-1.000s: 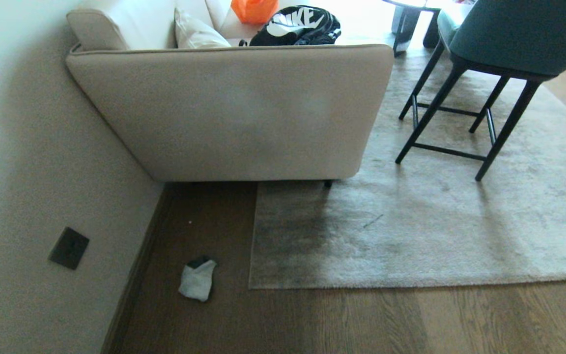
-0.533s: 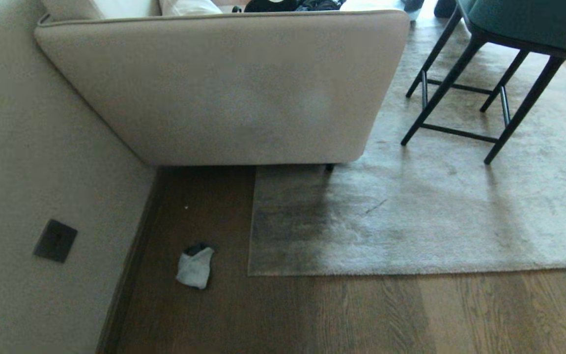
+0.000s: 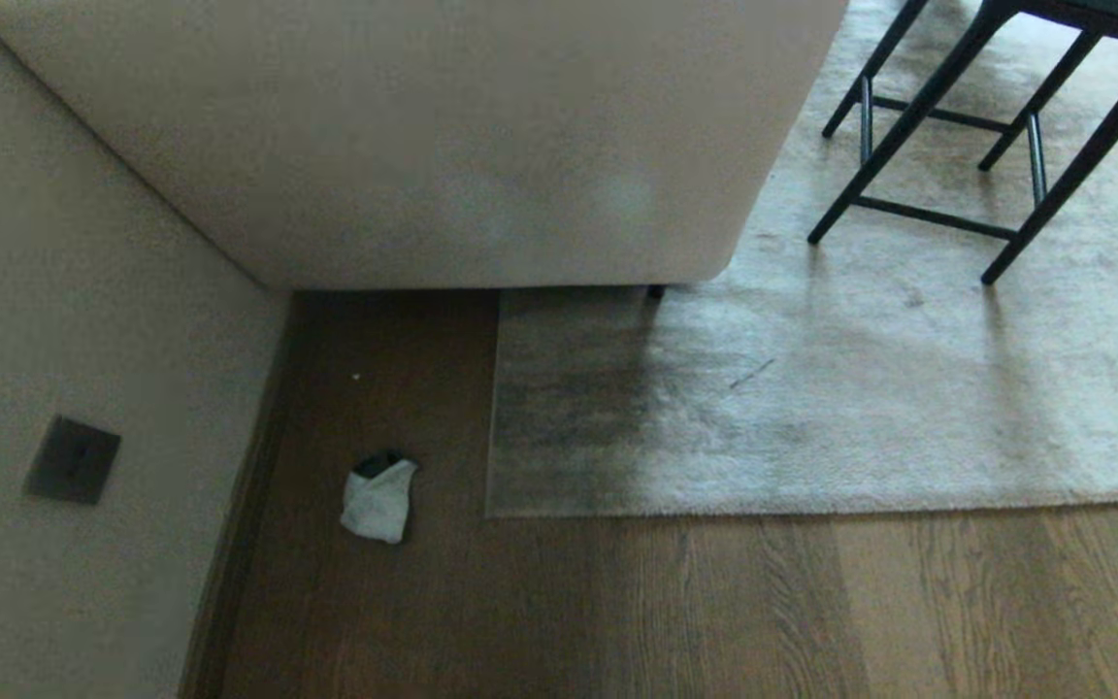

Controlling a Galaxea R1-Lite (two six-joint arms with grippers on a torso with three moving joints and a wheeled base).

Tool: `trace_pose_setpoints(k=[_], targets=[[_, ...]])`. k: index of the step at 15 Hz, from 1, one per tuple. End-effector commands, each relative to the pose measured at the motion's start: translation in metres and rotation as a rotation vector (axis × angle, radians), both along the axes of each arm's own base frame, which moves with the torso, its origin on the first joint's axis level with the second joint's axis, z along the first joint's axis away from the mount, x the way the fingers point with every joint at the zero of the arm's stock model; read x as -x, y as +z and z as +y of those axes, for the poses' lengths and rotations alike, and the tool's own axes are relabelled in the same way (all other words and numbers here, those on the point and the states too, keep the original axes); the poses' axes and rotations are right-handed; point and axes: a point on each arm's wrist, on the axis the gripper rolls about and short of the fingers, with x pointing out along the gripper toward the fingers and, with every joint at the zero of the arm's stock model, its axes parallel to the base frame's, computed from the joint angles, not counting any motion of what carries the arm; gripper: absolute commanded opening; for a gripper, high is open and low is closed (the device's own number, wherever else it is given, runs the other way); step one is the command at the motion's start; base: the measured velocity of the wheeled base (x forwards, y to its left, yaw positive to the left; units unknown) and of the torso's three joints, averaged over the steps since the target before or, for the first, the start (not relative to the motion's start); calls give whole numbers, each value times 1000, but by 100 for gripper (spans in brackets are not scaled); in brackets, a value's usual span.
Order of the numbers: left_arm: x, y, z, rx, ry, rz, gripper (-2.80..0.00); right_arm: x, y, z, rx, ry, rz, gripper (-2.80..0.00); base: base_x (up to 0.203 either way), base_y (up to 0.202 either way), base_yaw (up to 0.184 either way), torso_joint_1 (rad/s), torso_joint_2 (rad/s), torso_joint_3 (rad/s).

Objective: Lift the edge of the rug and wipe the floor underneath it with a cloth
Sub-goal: Pick up the rag

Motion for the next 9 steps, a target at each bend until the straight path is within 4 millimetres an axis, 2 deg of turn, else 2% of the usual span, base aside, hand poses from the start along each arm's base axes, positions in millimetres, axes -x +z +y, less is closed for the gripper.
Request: trace_pose_setpoints(k=[1,9], targets=[[0,0,0,1,0,-1,-280,0,0,0,0,0,1,-280,0,0,0,-2,-2,-194],[0,0,0,1,0,-1,-280,0,0,0,0,-1,1,-280,0,0,0,2,3,-198]])
